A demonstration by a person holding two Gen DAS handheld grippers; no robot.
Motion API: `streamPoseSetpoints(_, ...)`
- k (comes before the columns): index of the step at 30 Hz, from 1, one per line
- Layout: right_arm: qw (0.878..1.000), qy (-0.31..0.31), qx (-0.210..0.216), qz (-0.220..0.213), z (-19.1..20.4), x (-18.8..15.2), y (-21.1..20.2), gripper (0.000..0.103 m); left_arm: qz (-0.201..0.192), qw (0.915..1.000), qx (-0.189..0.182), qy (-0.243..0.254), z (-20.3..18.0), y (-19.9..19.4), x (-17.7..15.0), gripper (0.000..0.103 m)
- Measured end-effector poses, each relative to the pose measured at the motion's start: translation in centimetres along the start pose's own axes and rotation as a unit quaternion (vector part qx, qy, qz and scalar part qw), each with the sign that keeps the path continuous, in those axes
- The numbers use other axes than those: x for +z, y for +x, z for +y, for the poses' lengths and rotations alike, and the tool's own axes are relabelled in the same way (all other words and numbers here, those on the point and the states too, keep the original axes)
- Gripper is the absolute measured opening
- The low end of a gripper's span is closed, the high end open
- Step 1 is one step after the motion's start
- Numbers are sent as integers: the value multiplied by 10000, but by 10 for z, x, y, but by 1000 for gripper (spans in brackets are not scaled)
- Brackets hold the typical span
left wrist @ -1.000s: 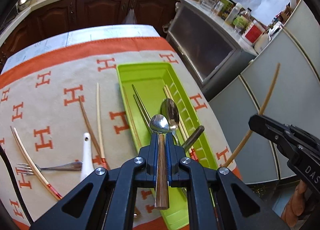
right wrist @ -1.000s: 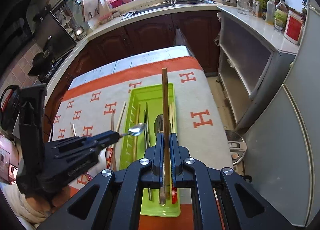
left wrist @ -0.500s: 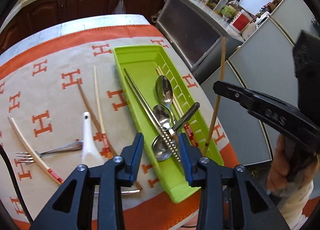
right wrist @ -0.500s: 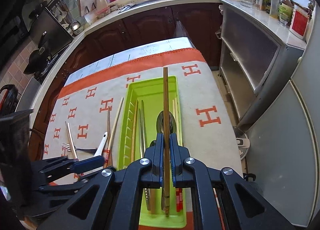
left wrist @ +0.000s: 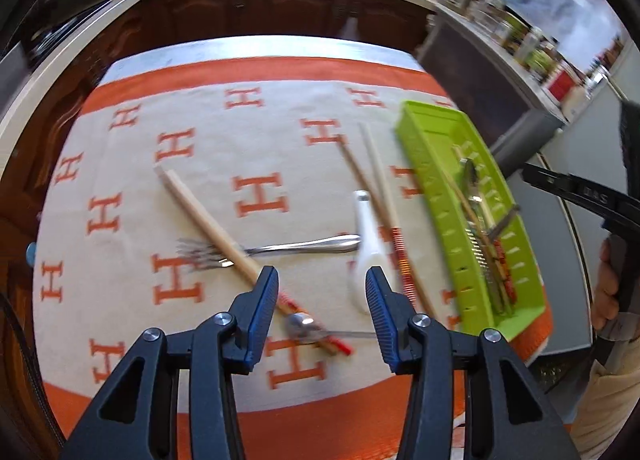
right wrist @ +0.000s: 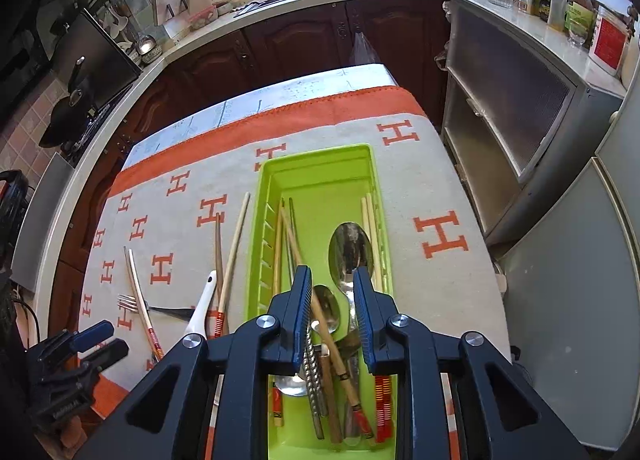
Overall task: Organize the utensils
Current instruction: 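Move both open grippers back over the remaining utensils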
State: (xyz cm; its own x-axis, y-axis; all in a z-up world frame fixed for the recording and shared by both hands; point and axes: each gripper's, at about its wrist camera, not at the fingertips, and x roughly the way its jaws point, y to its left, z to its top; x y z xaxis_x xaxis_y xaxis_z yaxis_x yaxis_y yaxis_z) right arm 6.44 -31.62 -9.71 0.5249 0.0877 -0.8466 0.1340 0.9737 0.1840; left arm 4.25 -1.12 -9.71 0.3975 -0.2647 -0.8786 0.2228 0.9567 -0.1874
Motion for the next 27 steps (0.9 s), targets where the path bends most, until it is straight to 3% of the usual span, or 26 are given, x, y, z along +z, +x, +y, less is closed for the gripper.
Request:
streamPoseSetpoints(8, 9994, -263, 182, 100, 31, -14, 2, 22, 127, 9957, 416, -822, 74, -1, -25, 44)
streamPoseSetpoints(13, 9977, -523, 346, 274, 60, -25, 13, 22, 272, 9915, 477, -1179, 101, 3, -40, 45)
streamPoseSetpoints(21, 9928, -947, 525, 507, 111, -36, 27, 22, 305, 9902, 365, -1310, 113, 6, -49, 46)
streamPoseSetpoints(27, 9912, -924, 535, 782, 128, -38, 45, 22, 335, 9900, 224, -1354, 118, 11, -53, 49)
